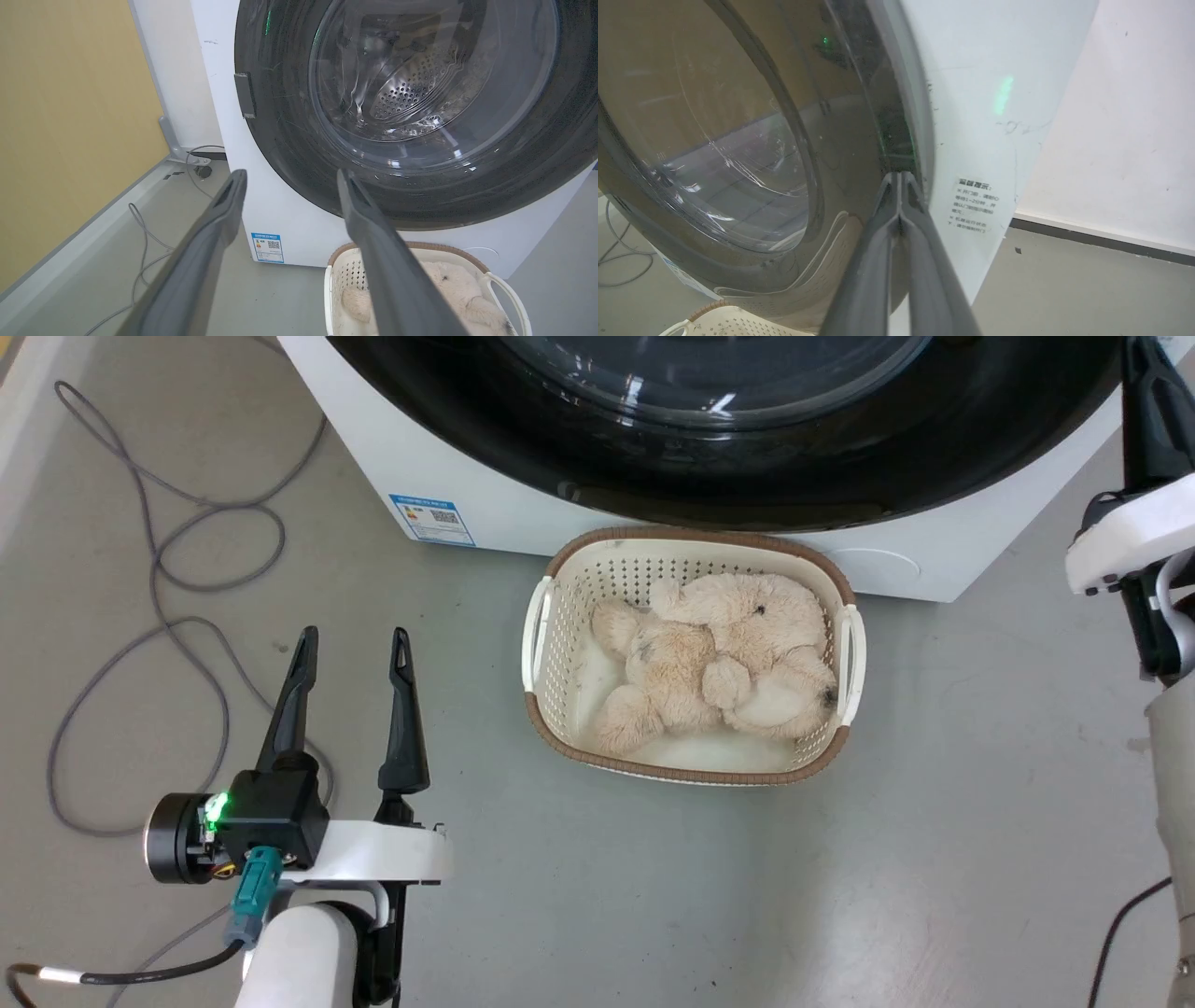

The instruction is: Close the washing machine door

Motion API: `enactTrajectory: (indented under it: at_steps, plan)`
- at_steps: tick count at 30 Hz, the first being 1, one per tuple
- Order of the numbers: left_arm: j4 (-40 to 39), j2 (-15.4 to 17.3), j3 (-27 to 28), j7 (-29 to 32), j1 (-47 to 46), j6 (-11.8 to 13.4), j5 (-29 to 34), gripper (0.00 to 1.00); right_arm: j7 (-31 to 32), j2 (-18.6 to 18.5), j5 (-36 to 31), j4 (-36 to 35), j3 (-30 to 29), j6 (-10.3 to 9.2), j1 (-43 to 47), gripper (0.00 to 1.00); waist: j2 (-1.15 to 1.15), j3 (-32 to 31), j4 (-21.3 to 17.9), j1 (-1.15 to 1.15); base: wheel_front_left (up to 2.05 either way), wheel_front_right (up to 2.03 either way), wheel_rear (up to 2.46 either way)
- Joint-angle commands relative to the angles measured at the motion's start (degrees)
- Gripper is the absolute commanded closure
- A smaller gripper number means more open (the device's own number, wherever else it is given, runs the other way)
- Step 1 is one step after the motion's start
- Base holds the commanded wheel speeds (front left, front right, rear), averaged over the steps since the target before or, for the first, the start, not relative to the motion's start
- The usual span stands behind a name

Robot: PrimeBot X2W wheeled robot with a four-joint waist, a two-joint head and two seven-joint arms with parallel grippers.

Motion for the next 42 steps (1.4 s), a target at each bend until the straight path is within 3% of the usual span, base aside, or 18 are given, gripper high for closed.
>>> enactTrajectory:
  at_steps: [1, 8, 18, 25, 26, 29, 42]
  plan:
    - [-0.15, -0.04, 0.12, -0.25, -0.98, 0.33, 0.17, 0.0, -0.21, 0.25, -0.28, 0.0, -0.15, -0.05, -0.25, 1.0, 0.0, -0.14, -0.07, 0.0, 0.0, 0.0, 0.0]
    - [0.59, -0.04, 0.93, -0.25, 0.38, 0.55, 0.13, 0.0, -0.21, 1.31, -0.24, -3.85, 0.53, -0.05, 3.89, 1.0, 0.0, -3.38, -1.73, 0.0, 0.0, 0.0, 0.0]
    - [2.06, 0.11, 2.88, -0.25, 4.19, 0.09, 0.92, 0.0, -0.21, 2.67, -0.31, -19.21, -0.46, -0.05, 14.12, 1.0, 0.0, -11.54, -6.01, 0.0, 0.0, 0.0, 0.0]
    - [2.77, 0.33, 3.85, -0.25, 6.82, 0.21, 1.58, 0.0, -0.21, 6.6, -0.72, -29.66, -2.27, -0.05, 24.3, 1.0, 0.0, -15.95, -8.82, 0.0, 0.0, 0.0, 0.0]
    - [2.86, 0.35, 3.91, -0.25, 7.14, 0.22, 1.65, 0.0, -0.21, 7.16, -0.71, -30.54, -2.41, -0.05, 26.06, 0.95, 0.0, -16.42, -9.15, 0.0, 0.0, 0.0, 0.0]
    - [3.11, 0.42, 4.05, -0.25, 8.08, 0.19, 1.79, 0.0, -0.21, 8.53, -0.52, -31.97, -1.95, -0.05, 30.93, 0.0, 0.0, -17.49, -9.91, 0.0, 0.0, 0.0, 0.0]
    - [4.64, 0.3, 4.58, -0.25, 12.1, -0.05, 1.14, 0.0, -0.21, 10.57, 7.63, -31.25, 4.93, -0.05, 45.36, 0.0, 0.0, -21.2, -10.42, 0.0, 0.0, 0.0, 0.0]
